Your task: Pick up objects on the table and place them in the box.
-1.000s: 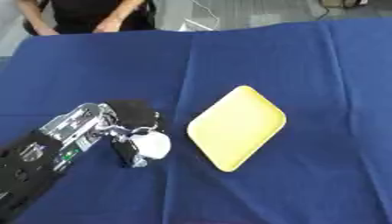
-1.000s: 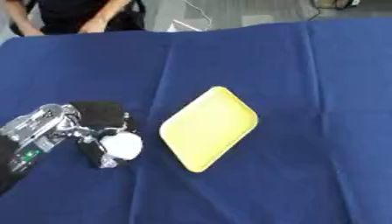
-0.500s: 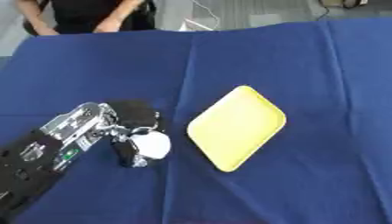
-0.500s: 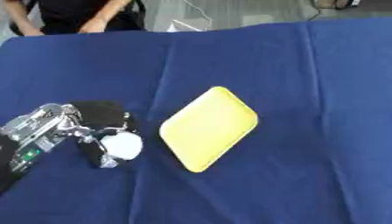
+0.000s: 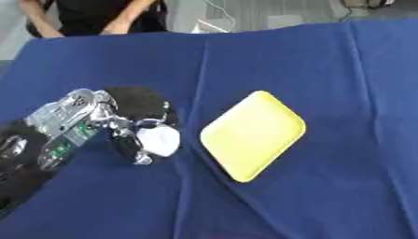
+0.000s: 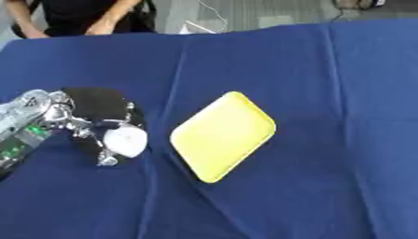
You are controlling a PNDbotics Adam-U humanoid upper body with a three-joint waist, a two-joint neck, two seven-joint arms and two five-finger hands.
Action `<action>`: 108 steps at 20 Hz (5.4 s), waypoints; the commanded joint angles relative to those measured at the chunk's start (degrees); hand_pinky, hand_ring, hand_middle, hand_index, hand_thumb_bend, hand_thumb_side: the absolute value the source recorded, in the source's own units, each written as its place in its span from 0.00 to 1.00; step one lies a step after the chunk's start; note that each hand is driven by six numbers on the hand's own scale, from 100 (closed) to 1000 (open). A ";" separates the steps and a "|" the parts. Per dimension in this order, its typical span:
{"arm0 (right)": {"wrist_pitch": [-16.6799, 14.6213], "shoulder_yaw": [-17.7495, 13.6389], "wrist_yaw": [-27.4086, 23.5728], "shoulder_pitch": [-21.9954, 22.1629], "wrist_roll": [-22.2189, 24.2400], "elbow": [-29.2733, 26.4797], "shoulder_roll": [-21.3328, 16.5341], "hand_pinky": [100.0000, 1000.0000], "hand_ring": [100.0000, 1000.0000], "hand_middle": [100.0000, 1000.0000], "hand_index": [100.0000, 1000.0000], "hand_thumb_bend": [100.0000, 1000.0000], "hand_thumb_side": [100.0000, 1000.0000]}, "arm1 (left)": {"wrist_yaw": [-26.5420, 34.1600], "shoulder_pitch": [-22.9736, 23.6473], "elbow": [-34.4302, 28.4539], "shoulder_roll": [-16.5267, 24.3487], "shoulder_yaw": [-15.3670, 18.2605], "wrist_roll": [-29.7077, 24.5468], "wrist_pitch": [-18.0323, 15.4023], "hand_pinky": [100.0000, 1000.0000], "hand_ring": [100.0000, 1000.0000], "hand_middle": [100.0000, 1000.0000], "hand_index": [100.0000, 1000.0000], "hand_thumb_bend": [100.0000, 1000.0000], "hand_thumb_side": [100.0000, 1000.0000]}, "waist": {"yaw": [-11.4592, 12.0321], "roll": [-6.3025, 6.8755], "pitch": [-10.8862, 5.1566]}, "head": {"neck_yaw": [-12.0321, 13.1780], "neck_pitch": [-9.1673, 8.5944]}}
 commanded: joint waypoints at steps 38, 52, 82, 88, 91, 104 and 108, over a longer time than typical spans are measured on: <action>0.10 -0.44 0.20 -0.15 0.06 -0.78 -1.49 0.75 0.77 0.81 0.95 0.00 0.91 | 7.25 -5.03 -6.95 6.80 3.66 -5.09 3.47 0.65 0.43 0.47 0.76 0.28 0.18 | 0.24 0.23 -1.12 | -0.75 -0.73; 0.11 -0.38 0.21 -0.10 0.15 -0.74 -1.47 0.75 0.77 0.81 0.95 0.00 0.91 | 7.79 -7.25 -7.51 5.54 3.34 -5.34 3.38 0.65 0.43 0.47 0.76 0.27 0.18 | 0.17 0.22 -1.23 | -0.79 -0.87; 0.02 -0.11 -0.08 -0.60 0.59 -0.83 -1.09 0.75 0.77 0.81 0.95 0.00 0.91 | 5.34 -26.87 4.04 -11.79 -5.51 -9.81 -2.33 0.65 0.42 0.47 0.76 0.25 0.17 | -0.47 0.01 -0.58 | -0.37 -0.89; 0.03 -0.09 -0.11 -0.61 0.63 -0.84 -1.06 0.75 0.77 0.81 0.95 0.00 0.91 | 4.54 -27.07 5.30 -12.83 -5.40 -9.13 -2.19 0.64 0.42 0.47 0.76 0.24 0.17 | -0.53 -0.03 -0.45 | -0.33 -0.93; -0.01 0.00 -0.17 -0.73 0.74 -0.85 -0.94 0.75 0.77 0.81 0.95 0.00 0.91 | 3.36 -27.67 6.92 -14.73 -5.39 -7.99 -2.04 0.64 0.42 0.47 0.76 0.24 0.16 | -0.69 -0.16 -0.32 | -0.05 -1.14; -0.09 0.30 -0.58 -1.86 1.11 -1.12 -0.17 0.75 0.77 0.81 0.95 0.00 0.91 | -6.74 -26.83 16.04 -21.78 -6.33 6.86 -0.75 0.63 0.41 0.47 0.76 0.20 0.14 | -1.90 -0.72 0.76 | 0.32 -2.67; -0.09 0.31 -0.62 -1.87 1.15 -1.11 -0.15 0.75 0.77 0.81 0.95 0.00 0.91 | -7.49 -26.41 17.39 -22.29 -6.54 7.87 -1.08 0.63 0.41 0.47 0.76 0.19 0.14 | -1.86 -0.78 0.79 | 0.44 -2.73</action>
